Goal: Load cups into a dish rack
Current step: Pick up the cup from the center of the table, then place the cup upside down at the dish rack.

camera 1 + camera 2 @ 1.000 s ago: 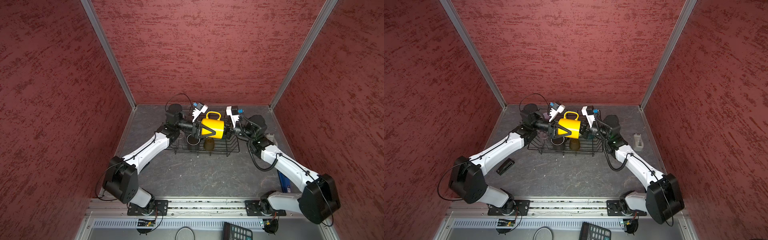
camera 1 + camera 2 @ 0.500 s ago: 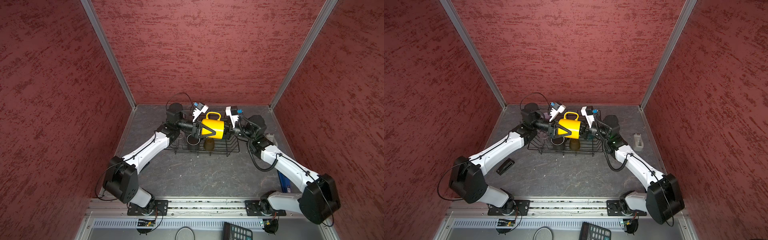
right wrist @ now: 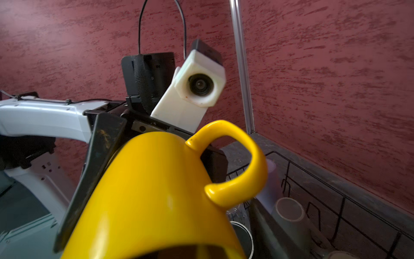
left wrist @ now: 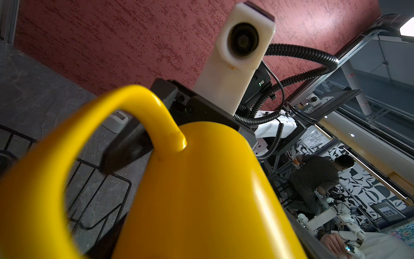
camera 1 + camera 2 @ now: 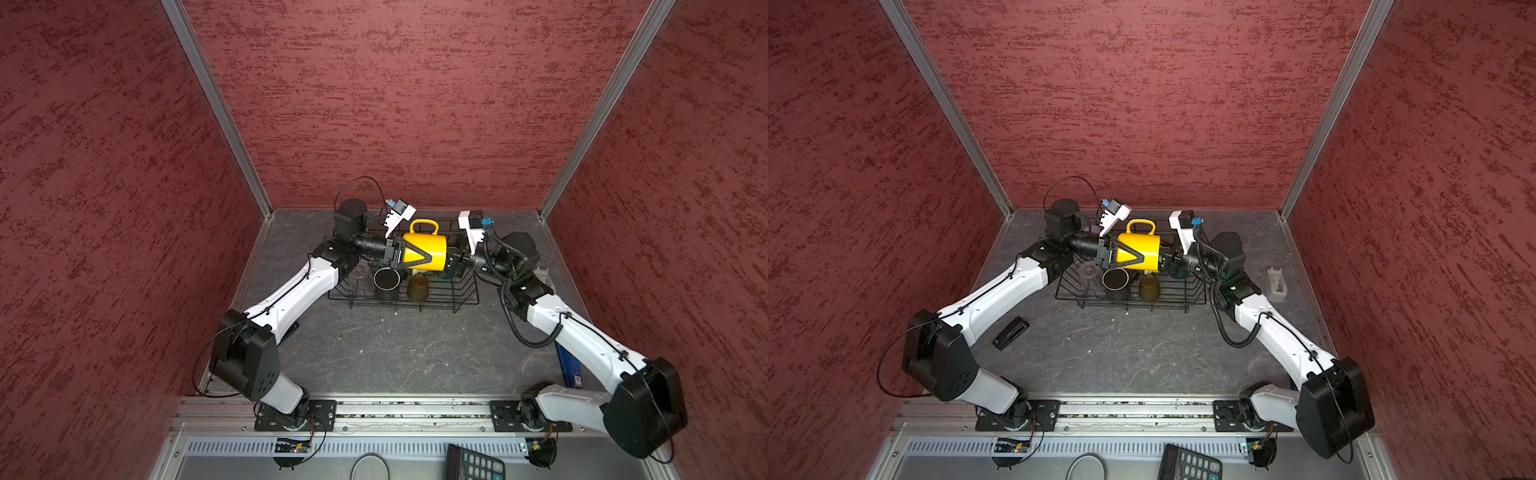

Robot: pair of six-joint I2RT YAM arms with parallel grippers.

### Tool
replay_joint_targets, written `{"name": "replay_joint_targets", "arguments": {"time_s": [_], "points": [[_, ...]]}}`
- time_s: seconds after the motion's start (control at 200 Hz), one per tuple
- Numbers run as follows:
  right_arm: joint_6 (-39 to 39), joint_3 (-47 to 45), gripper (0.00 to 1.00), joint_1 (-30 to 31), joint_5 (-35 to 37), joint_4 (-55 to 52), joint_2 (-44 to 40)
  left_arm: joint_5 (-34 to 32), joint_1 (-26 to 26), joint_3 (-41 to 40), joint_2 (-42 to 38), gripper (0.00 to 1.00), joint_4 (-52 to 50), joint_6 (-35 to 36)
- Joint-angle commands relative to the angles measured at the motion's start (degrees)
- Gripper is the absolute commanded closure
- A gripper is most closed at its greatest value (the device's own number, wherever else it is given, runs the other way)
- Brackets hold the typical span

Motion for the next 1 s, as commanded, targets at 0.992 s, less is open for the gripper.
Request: {"name": "replay_joint_targets", "arguments": {"time_s": [0.992], "points": [[12.3, -8.7, 0.01, -23.6, 28.0, -24.1, -12.5, -67.2, -21.6, 41.5, 26.9, 1.00, -64.3, 44.9]]}}
